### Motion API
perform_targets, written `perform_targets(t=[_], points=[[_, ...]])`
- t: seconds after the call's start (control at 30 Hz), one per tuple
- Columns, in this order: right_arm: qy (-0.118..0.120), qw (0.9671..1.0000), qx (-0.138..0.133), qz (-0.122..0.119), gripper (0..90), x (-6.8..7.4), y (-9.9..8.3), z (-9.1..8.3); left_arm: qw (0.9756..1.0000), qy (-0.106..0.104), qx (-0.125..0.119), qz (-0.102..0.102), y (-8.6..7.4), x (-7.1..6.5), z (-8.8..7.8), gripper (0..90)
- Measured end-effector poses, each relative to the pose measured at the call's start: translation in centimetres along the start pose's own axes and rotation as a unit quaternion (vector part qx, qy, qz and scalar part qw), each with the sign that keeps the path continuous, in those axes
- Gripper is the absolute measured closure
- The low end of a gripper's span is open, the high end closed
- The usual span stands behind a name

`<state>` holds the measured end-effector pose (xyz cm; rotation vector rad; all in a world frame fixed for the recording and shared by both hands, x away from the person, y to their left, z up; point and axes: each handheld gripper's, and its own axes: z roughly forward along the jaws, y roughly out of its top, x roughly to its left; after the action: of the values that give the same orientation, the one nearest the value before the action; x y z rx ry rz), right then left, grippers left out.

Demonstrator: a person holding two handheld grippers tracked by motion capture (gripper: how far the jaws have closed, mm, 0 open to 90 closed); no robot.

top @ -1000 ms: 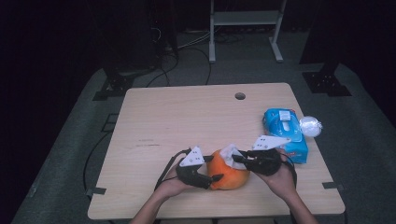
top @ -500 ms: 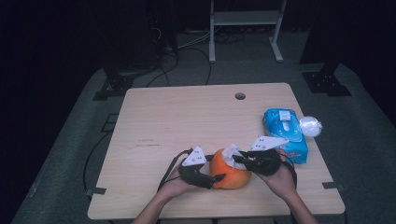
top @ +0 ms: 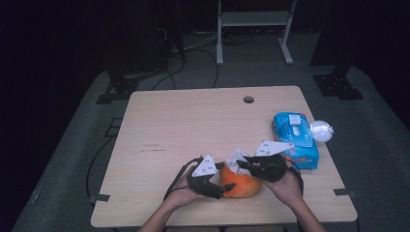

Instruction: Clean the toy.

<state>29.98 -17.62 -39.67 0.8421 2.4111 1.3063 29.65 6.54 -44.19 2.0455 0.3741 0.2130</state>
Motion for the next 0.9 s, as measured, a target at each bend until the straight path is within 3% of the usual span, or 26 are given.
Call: perform_targets(t=[0.17, 0.2, 0.27, 0.33, 0.4, 0.47, 0.57, 0.67, 0.73, 0.9], points=[[0.015, 0.9992, 0.001, 0.036, 77.7, -1.2, -1.0, -0.2, 0.9996, -0.016, -0.003, -0.025, 0.2, 0.6, -0.2, 15.6], [0.029, 0.999, 0.002, 0.034, 77.8, -0.7, -1.0, 0.2, 0.9995, -0.013, -0.008, -0.029, 0.3, 0.6, -0.2, 10.8], [0.054, 0.998, 0.006, 0.03, 77.8, 0.0, -0.8, 0.7, 0.9991, -0.012, -0.012, -0.04, 0.4, 0.8, -0.2, 10.3], [0.069, 0.9974, 0.013, 0.012, 77.7, 1.1, -0.5, 1.1, 0.9992, -0.011, -0.004, -0.038, 0.0, 0.7, 0.0, 12.9], [0.06, 0.9982, 0.006, 0.003, 77.8, 1.1, -0.2, 0.9, 0.9993, -0.01, -0.007, -0.036, -0.2, 0.7, 0.0, 16.0], [0.041, 0.9991, -0.006, 0.012, 77.8, 0.6, -0.2, 0.4, 0.9996, -0.01, -0.002, -0.025, -0.2, 0.6, -0.1, 16.0], [0.027, 0.9991, -0.006, 0.032, 77.6, -0.7, -0.8, -0.1, 0.9996, -0.012, -0.004, -0.026, -0.1, 0.6, -0.1, 15.7], [0.038, 0.9983, 0.011, 0.042, 77.5, -1.1, -1.3, 0.2, 0.9993, -0.012, -0.001, -0.036, 0.2, 1.0, -0.2, 8.6], [0.042, 0.9984, 0.019, 0.032, 77.6, -0.7, -1.3, 0.0, 0.9986, -0.018, -0.004, -0.049, 0.1, 1.2, -0.3, 6.4], [0.067, 0.9974, 0.026, 0.01, 77.9, 0.6, -2.0, -1.0, 0.9952, -0.063, 0.021, -0.072, -0.4, 1.3, 0.6, 2.0]])
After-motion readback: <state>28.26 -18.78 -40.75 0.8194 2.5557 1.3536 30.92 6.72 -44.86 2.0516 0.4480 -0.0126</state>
